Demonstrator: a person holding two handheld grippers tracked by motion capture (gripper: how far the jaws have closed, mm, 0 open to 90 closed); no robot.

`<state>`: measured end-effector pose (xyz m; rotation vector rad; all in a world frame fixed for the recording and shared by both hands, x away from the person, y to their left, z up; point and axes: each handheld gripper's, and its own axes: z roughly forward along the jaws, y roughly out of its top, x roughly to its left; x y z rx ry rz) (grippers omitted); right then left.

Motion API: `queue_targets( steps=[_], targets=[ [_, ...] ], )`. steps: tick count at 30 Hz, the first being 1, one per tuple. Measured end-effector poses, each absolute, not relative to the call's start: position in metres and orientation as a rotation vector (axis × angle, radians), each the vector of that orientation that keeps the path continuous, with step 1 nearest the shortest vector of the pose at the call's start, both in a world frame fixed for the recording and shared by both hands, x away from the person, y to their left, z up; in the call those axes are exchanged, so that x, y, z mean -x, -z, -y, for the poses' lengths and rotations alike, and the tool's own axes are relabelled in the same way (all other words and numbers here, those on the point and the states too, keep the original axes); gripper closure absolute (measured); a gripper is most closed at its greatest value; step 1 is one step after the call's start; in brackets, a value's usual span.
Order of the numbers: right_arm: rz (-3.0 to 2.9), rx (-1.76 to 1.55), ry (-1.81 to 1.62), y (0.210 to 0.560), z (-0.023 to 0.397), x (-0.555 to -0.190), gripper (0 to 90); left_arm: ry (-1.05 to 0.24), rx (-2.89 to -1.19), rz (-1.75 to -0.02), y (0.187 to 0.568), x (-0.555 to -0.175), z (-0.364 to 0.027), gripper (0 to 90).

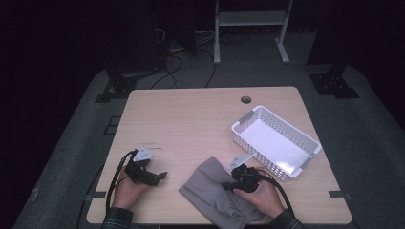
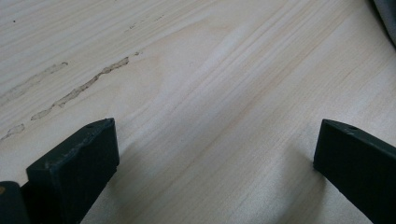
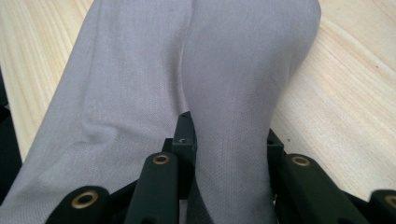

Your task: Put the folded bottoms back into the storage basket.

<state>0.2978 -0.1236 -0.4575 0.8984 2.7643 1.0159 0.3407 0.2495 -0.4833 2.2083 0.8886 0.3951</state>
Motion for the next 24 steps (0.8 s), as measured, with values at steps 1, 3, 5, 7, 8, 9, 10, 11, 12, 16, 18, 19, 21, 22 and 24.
queue_targets(
  steps=[1,3,5,7,8,9,10,11,12,16,18,19,21,22,24],
  targets=[
    [-2.764,-0.897,-1.02,0.456,0.124,-0.298,68.1,-0.395,-2.208,-0.888,0.483,-0.341,-0.249,0.0],
    [-2.767,-0.894,-1.032,0.453,0.124,-0.298,68.1,-0.395,-2.208,-0.888,0.483,-0.341,-0.249,0.0],
    [-2.764,-0.885,-1.036,0.45,0.124,-0.298,68.0,-0.395,-2.208,-0.888,0.483,-0.341,-0.249,0.0],
    [-2.764,-0.888,-1.044,0.448,0.124,-0.298,68.0,-0.395,-2.208,-0.888,0.483,-0.341,-0.249,0.0],
    [-2.765,-0.883,-1.044,0.448,0.124,-0.298,68.0,-0.395,-2.208,-0.888,0.483,-0.341,-0.249,0.0],
    [-2.768,-0.881,-1.041,0.447,0.124,-0.299,68.1,-0.395,-2.208,-0.888,0.483,-0.341,-0.249,0.0],
    [-2.77,-0.881,-1.041,0.446,0.124,-0.299,68.0,-0.395,-2.208,-0.888,0.483,-0.341,-0.249,0.0],
    [-2.771,-0.875,-1.041,0.445,0.124,-0.299,68.0,-0.395,-2.209,-0.887,0.483,-0.341,-0.249,0.0],
    [-2.771,-0.873,-1.04,0.445,0.124,-0.3,68.0,-0.395,-2.208,-0.888,0.483,-0.341,-0.249,0.0],
    [-2.763,-0.867,-1.045,0.441,0.125,-0.303,68.0,-0.395,-2.209,-0.888,0.483,-0.341,-0.25,0.0],
    [-2.759,-0.87,-1.047,0.438,0.126,-0.304,68.0,-0.395,-2.209,-0.888,0.483,-0.341,-0.25,0.0],
    [-2.756,-0.868,-1.05,0.437,0.126,-0.304,68.0,-0.395,-2.209,-0.888,0.483,-0.341,-0.25,0.0],
    [-2.754,-0.864,-1.049,0.434,0.127,-0.305,68.0,-0.395,-2.209,-0.888,0.483,-0.341,-0.25,0.0],
    [-2.755,-0.861,-1.048,0.433,0.127,-0.306,67.9,-0.395,-2.208,-0.888,0.483,-0.341,-0.25,0.0],
    [-2.752,-0.859,-1.053,0.431,0.127,-0.307,67.9,-0.395,-2.208,-0.888,0.483,-0.341,-0.25,0.0]
  ],
)
